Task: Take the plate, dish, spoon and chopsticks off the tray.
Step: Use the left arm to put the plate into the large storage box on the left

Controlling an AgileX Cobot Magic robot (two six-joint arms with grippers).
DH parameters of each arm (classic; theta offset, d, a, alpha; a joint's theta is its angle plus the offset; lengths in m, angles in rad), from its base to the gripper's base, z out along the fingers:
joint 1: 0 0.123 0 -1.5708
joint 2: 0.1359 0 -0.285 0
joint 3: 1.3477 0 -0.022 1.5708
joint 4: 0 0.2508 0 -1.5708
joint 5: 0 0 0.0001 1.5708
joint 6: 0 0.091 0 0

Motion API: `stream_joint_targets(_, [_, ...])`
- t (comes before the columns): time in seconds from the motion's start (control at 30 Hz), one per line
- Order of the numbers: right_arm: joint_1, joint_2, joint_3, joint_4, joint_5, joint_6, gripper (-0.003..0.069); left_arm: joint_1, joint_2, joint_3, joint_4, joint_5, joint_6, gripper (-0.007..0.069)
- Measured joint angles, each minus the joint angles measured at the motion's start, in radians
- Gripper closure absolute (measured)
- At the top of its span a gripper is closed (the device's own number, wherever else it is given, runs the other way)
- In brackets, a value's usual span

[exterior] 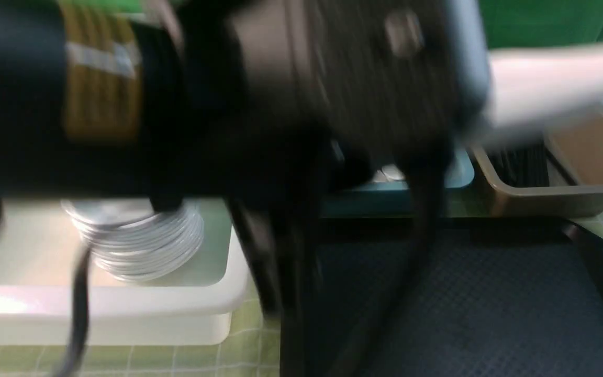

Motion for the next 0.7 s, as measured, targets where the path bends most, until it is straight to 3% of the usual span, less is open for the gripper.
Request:
stream_joint_targets(0.1, [0.0,0.05,-0.02,-0.003,-0.075,-0.034,0.0635,0.152,0.019,-0.026,0.072,0.011,-0.018,0.0591])
stream_joint_targets(0.27, [0.0,0.124,-0.031,-0.004,-0.101,-0.077,0.0635,0.498,0.143,-0.032,0.099,0.005,-0.025,0.0591])
stream_joint_targets(0.37, [0.0,0.139,-0.031,0.004,-0.089,-0.105,0.0635,0.619,0.226,-0.032,0.109,-0.001,-0.022,0.0591])
stream_joint_targets(0.5, [0.0,0.142,-0.031,0.013,-0.055,-0.125,0.0634,0.715,0.356,-0.032,0.146,-0.022,-0.023,0.0591])
stream_joint_targets(0.7, [0.0,0.142,-0.031,0.021,-0.027,-0.129,0.0634,0.741,0.473,-0.032,0.276,-0.058,-0.053,0.0591])
